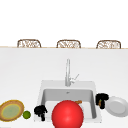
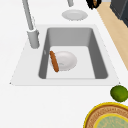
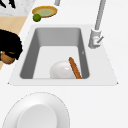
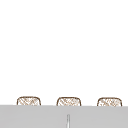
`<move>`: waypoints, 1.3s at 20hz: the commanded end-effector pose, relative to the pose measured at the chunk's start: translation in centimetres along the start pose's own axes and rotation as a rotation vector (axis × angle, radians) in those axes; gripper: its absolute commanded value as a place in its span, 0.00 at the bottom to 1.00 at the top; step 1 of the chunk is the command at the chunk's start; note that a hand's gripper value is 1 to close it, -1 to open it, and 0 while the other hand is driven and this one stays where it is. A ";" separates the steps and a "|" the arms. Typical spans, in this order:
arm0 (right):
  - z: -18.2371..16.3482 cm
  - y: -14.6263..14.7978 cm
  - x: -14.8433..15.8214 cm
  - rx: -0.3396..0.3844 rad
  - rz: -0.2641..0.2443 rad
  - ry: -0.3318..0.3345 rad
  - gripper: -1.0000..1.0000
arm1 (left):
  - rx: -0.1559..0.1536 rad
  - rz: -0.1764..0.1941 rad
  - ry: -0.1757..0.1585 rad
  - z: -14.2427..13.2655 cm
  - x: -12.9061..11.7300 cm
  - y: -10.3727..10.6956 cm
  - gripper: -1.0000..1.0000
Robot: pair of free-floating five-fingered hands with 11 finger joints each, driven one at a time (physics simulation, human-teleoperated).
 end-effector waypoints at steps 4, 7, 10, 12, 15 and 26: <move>4.5 2.3 -1.5 -0.025 0.002 0.014 1.00 | 0.000 0.000 0.000 0.0 0.0 0.0 0.50; 6.1 3.6 -2.4 -0.030 0.007 0.008 1.00 | 0.000 0.000 0.000 0.0 0.0 0.0 0.50; 7.8 5.1 -3.2 -0.038 0.009 0.003 1.00 | 0.000 0.000 0.000 0.0 0.0 0.0 0.50; 7.5 7.1 -3.2 -0.032 0.019 0.003 1.00 | 0.000 0.000 0.000 0.0 0.0 0.0 0.50; 8.7 9.3 -4.0 -0.045 0.020 -0.005 1.00 | 0.000 0.000 0.000 0.0 0.0 0.0 0.50; 6.9 13.6 -7.4 0.011 0.018 0.011 1.00 | 0.000 0.000 0.000 0.0 0.0 0.0 0.50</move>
